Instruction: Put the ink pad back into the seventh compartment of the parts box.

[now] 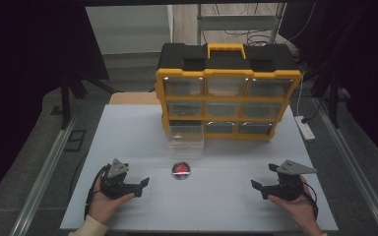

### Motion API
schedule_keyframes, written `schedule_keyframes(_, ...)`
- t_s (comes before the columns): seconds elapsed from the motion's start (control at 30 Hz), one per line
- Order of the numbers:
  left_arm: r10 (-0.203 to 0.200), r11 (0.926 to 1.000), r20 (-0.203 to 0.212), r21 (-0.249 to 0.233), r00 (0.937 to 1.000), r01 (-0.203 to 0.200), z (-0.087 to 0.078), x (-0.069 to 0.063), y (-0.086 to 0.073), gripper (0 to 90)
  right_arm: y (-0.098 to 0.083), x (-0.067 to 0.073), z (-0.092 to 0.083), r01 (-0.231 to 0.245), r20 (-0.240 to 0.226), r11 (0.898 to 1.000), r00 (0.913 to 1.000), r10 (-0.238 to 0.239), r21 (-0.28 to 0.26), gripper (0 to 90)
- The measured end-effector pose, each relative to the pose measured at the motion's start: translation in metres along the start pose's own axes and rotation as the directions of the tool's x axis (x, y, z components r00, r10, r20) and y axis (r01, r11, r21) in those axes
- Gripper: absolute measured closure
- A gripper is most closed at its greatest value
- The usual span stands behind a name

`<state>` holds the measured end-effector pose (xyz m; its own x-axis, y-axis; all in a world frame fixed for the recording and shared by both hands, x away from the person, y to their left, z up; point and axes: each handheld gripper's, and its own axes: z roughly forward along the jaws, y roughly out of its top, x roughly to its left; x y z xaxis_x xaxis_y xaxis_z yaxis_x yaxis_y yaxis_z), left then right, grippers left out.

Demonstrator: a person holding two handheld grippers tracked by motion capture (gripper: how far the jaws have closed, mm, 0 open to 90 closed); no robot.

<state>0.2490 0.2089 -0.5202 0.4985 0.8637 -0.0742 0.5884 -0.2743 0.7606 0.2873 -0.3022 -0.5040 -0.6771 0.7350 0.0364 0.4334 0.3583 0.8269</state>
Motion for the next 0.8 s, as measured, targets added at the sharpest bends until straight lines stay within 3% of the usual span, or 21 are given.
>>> schedule_keyframes(0.8, -0.009, 0.9999, 0.006, -0.008, 0.9999, 0.009, -0.0037, -0.0001, -0.0002, 6.6, -0.0005, 0.0022, -0.0001, 0.003, -0.006, 1.0, 1.0, -0.003, 0.009, 7.0)
